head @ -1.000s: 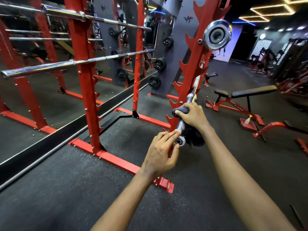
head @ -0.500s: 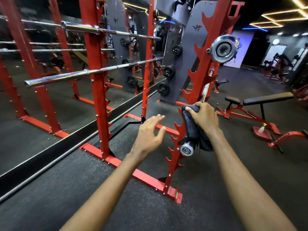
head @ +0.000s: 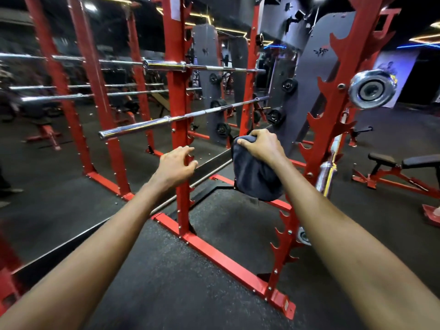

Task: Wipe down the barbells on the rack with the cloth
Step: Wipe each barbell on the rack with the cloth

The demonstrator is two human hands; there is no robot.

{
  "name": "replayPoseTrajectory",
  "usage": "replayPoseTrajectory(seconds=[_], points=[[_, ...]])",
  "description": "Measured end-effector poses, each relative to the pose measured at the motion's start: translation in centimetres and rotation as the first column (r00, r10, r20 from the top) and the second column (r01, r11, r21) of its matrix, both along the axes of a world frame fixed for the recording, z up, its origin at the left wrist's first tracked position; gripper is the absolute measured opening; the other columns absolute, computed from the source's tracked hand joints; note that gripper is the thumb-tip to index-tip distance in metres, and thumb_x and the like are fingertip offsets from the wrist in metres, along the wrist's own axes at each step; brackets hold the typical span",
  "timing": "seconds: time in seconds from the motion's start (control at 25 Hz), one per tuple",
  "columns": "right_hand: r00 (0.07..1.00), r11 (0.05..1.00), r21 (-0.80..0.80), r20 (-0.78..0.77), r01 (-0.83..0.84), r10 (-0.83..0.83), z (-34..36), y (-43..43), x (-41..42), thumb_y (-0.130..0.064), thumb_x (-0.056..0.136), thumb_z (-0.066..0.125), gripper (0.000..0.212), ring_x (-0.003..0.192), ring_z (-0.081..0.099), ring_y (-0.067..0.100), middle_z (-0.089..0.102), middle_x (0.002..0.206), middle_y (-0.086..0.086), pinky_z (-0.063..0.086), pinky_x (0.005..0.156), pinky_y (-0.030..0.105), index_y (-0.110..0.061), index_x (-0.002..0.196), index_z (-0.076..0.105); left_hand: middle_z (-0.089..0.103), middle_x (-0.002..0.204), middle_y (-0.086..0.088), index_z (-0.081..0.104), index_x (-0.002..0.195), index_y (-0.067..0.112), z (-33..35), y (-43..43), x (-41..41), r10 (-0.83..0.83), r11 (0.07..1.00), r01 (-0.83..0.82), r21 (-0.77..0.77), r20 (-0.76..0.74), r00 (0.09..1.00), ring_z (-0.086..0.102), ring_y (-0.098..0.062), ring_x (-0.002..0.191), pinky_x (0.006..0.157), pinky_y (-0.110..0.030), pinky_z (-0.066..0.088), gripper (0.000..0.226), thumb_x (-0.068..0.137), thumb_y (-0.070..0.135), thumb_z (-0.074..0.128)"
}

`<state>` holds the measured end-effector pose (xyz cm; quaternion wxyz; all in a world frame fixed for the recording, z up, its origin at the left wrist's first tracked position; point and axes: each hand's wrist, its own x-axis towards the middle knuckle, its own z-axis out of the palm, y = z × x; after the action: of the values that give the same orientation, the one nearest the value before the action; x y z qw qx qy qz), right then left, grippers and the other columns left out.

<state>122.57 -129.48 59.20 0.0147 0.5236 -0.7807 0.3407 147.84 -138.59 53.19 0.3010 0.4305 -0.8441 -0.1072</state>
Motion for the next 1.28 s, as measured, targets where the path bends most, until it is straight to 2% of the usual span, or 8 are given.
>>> replayPoseTrajectory(seconds=[0.16,0.32,0.56,0.68,0.8,1.04,1.28], points=[[0.995,0.999,0.013,0.092,-0.045,0.044,-0.4,-4.3,2.4,-0.057,0.09,0.068,0.036,0.111,0.065,0.035,0.071,0.106,0.01,0.049,0.088,0.037,-0.022,0.097,0.073,0.044,0.157,-0.006,0.051,0.146,0.023,0.1,-3.1,5.0,0.091,0.996,-0.092,-0.001,0.106,0.99,0.036,-0.021,0.148,0.121,-0.04,0.025,0.072,0.081,0.052,0.043],[0.985,0.995,0.029,0.145,-0.095,0.09,-1.2,-8.4,4.2,-0.059,0.089,0.068,0.037,0.108,0.065,0.034,0.067,0.097,0.007,0.048,0.083,0.034,-0.022,0.093,0.072,0.041,0.159,-0.004,0.049,0.148,0.023,-0.1,-6.3,7.3,0.152,0.988,-0.146,-0.058,0.12,0.981,0.031,-0.019,0.15,0.123,-0.041,0.022,0.056,0.095,0.04,0.056],[0.973,0.981,0.049,0.149,-0.185,0.176,-2.1,-16.5,6.1,-0.061,0.088,0.067,0.035,0.105,0.066,0.032,0.07,0.099,0.007,0.045,0.08,0.032,-0.026,0.09,0.068,0.04,0.159,-0.005,0.046,0.149,0.023,-0.5,-12.0,9.4,0.229,0.972,-0.221,-0.077,0.113,0.967,0.03,-0.018,0.151,0.122,-0.038,0.02,0.056,0.096,0.038,0.056],[0.964,0.976,0.044,0.17,-0.214,0.204,-2.1,-21.0,6.6,-0.064,0.085,0.068,0.037,0.108,0.067,0.034,0.073,0.105,0.009,0.05,0.085,0.035,-0.028,0.091,0.069,0.041,0.159,-0.004,0.048,0.148,0.024,-1.0,-15.0,10.4,0.262,0.964,-0.256,-0.073,0.111,0.959,0.03,-0.017,0.15,0.122,-0.037,0.02,0.055,0.096,0.036,0.056],[0.955,0.97,0.009,0.175,-0.244,0.238,-2.0,-25.4,7.5,-0.061,0.087,0.068,0.036,0.108,0.067,0.033,0.072,0.099,0.006,0.051,0.087,0.036,-0.025,0.091,0.071,0.042,0.158,-0.004,0.048,0.148,0.025,-1.3,-18.6,11.7,0.303,0.952,-0.295,-0.078,0.122,0.945,0.031,-0.017,0.15,0.123,-0.04,0.022,0.056,0.094,0.036,0.056],[0.93,0.952,-0.006,0.214,-0.305,0.299,-2.4,-32.0,10.3,-0.055,0.091,0.068,0.036,0.113,0.065,0.032,0.073,0.11,0.009,0.048,0.09,0.034,-0.023,0.105,0.074,0.04,0.159,-0.003,0.046,0.15,0.027,-2.2,-23.8,13.8,0.354,0.935,-0.351,-0.042,0.129,0.926,0.029,-0.017,0.15,0.121,-0.042,0.02,0.056,0.096,0.035,0.055],[0.928,0.952,-0.022,0.22,-0.304,0.301,-2.9,-39.4,12.5,-0.055,0.09,0.068,0.038,0.115,0.065,0.033,0.074,0.115,0.01,0.051,0.095,0.037,-0.023,0.109,0.075,0.048,0.153,-0.001,0.049,0.148,0.026,-1.7,-31.0,15.9,0.347,0.937,-0.338,-0.086,0.134,0.928,0.039,-0.018,0.144,0.117,-0.04,0.025,0.054,0.094,0.032,0.056]])
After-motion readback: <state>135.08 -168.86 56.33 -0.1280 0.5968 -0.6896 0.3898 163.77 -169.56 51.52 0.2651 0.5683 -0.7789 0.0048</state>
